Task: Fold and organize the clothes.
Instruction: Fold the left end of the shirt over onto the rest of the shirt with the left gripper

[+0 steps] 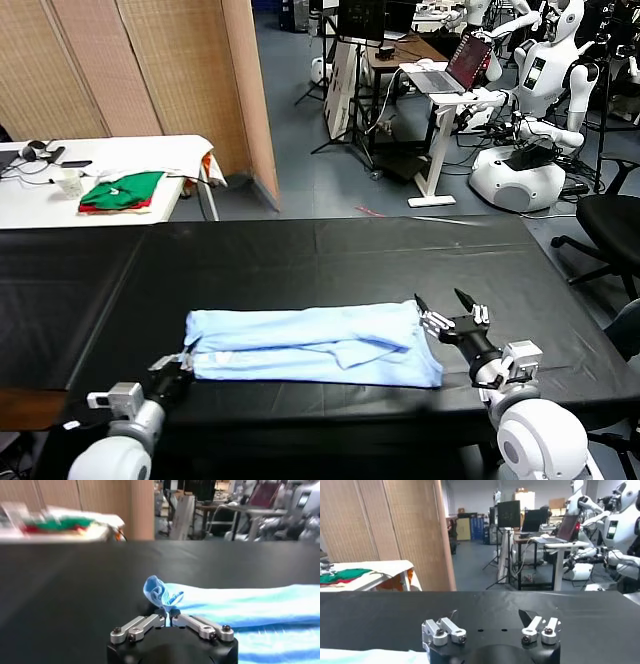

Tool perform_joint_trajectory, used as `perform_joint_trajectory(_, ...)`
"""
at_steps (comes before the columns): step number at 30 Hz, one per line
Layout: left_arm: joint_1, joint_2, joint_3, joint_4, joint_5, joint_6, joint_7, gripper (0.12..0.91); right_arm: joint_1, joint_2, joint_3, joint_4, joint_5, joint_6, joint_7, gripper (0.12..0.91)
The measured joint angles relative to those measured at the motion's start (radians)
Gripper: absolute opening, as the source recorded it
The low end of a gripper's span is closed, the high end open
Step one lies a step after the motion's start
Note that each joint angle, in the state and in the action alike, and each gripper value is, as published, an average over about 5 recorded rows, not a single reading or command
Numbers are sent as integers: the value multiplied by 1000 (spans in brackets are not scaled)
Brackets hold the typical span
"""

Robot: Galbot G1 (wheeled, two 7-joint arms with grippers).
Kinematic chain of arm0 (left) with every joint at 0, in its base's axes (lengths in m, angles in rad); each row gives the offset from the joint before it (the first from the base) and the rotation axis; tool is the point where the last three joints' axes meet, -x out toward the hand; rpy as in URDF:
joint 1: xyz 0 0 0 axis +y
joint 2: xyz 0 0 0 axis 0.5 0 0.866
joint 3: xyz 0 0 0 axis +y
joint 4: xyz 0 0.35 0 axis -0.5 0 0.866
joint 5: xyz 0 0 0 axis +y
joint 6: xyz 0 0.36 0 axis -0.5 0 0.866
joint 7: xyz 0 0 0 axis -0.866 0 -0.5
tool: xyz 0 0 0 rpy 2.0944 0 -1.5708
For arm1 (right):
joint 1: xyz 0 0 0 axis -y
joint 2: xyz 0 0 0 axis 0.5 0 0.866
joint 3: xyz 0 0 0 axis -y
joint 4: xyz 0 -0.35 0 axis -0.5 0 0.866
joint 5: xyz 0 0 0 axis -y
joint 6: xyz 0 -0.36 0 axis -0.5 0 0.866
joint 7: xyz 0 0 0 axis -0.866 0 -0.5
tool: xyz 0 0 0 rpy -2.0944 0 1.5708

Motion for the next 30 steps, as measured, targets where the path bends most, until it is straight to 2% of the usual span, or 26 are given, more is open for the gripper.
perform_joint_trajectory(7, 77, 94, -109, 24, 133, -118, -8, 180, -7, 14, -12, -2, -6, 4, 1, 907)
perform_joint_trajectory(11, 99, 115, -146, 22, 120, -135, -33, 180, -15, 21, -16, -2, -18, 6, 1, 907)
perform_joint_trajectory(15, 93, 95, -133, -17, 57, -99, -50, 180, -30, 22, -4, 7, -24, 9, 1, 907)
perform_joint_trajectory(23, 50, 1, -13, -142, -132, 46, -100, 180, -80, 30, 34, 10, -54, 23, -1, 907)
perform_joint_trajectory(26, 34, -36, 51, -175, -185, 67, -108, 180, -102, 38, 50, 6, -68, 28, -2, 907)
perform_joint_trajectory(30, 9, -76, 141, -189, -199, 75, -107, 180, -129, 52, 67, 7, -83, 31, -3, 907)
